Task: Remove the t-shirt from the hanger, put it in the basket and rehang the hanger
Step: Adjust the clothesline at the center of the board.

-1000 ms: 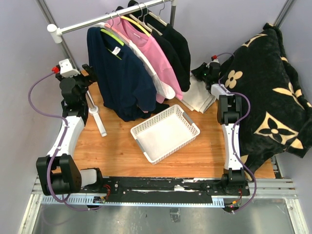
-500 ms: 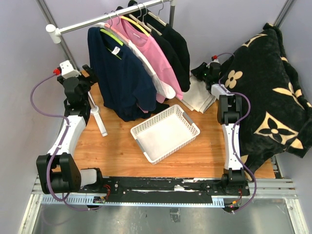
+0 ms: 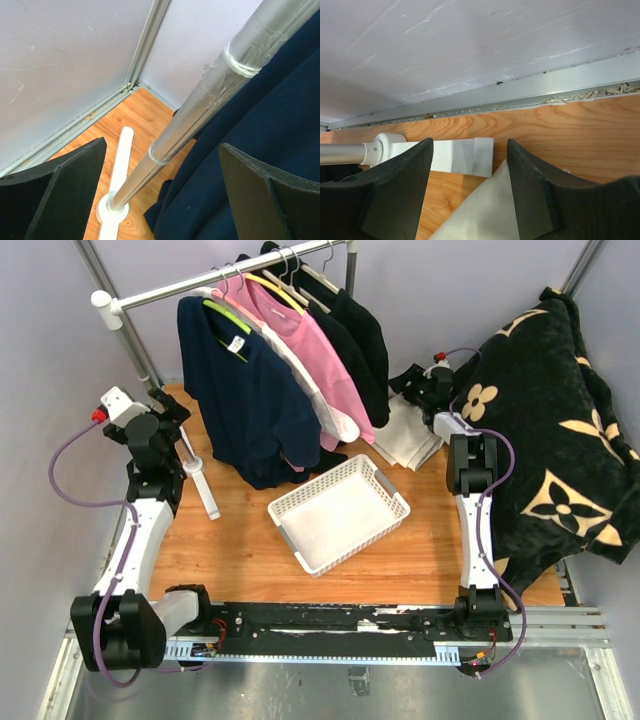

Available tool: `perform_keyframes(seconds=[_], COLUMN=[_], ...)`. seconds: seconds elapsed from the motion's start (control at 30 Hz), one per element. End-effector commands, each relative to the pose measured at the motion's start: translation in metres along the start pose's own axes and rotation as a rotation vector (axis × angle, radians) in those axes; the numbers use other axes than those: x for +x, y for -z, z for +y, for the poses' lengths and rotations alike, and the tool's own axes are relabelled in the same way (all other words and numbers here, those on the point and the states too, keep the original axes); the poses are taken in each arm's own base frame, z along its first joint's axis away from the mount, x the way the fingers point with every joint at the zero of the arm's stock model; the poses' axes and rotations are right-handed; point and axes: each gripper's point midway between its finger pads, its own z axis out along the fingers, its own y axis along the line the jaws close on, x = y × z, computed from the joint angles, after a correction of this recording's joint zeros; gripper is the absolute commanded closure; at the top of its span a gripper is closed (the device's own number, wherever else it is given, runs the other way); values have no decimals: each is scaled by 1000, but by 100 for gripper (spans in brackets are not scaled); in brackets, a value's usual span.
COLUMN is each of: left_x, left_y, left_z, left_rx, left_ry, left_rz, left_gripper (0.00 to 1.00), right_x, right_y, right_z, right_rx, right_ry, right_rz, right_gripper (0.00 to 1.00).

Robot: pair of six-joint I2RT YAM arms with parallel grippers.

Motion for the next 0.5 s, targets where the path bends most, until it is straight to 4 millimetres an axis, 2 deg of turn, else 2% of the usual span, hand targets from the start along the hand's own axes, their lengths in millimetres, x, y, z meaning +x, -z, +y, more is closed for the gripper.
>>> perform_keyframes(seconds=[0.0,0.2,0.47], left_x=[-5,-2,3], left_y=[16,28,44], left_z=[7,8,3], left_rx=[-23,7,73], left_ry=[73,67,77], left_rz=[-10,16,53], left_gripper=[0,0,0], right_x=[-48,-48,-62], right_y=[18,30,43], right_z=[-4,9,51], right_rx=[52,121,94], right_ry=[39,127,204], right_rz=[-100,-122,-125], right_gripper=[37,35,33])
